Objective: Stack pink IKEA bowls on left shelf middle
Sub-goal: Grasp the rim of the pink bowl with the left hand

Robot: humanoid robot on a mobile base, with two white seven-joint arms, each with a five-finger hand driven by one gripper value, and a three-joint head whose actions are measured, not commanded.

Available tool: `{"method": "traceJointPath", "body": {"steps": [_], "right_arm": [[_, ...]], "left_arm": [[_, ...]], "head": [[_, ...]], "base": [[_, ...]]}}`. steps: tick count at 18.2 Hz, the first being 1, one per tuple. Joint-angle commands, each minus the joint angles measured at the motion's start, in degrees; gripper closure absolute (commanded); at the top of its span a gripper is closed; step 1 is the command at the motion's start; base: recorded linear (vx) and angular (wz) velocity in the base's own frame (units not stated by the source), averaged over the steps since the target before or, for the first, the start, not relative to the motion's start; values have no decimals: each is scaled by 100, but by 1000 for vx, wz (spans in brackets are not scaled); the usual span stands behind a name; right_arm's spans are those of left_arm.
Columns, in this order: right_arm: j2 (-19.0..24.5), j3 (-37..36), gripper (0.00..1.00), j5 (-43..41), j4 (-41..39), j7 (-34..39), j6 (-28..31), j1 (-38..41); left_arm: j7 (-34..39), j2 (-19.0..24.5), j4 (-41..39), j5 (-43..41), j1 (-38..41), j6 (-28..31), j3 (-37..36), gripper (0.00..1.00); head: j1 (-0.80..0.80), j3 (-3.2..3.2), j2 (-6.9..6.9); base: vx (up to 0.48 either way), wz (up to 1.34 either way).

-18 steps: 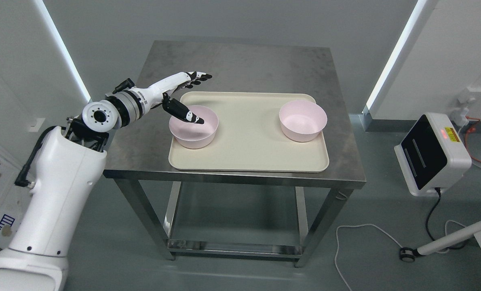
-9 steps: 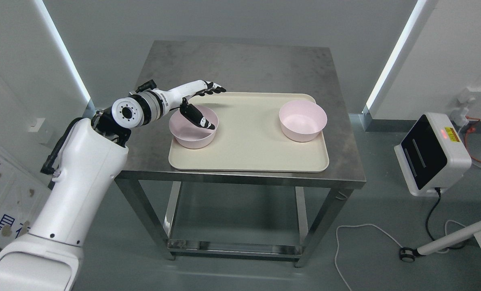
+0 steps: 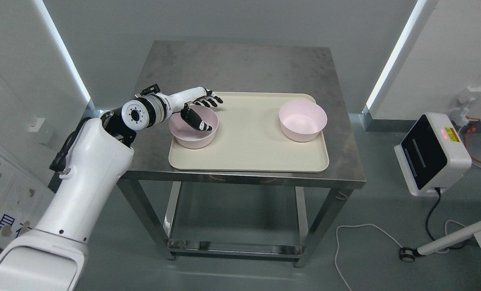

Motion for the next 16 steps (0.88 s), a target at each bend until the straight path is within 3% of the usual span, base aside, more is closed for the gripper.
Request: {"method": "traceJointPath", "body": {"steps": [1, 3, 9, 16], "right_arm": [[-100, -62, 0, 0, -193, 2, -3, 9], [-100, -62, 0, 0, -193, 2, -3, 17], [-100, -62, 0, 0, -193, 2, -3, 9], [-100, -62, 0, 0, -193, 2, -3, 9]], "left_arm": [[2, -77, 389, -81, -21, 7, 56, 43], [11, -139, 407, -81, -38, 7, 197, 53], [2, -209, 407, -81, -56, 16, 250, 67], [11, -288, 521, -72, -21, -45, 567, 91]], "head": [[0, 0, 0], [0, 0, 0], [0, 0, 0], [0, 0, 0]], "base": [[0, 0], [0, 0], [0, 0], [0, 0]]}}
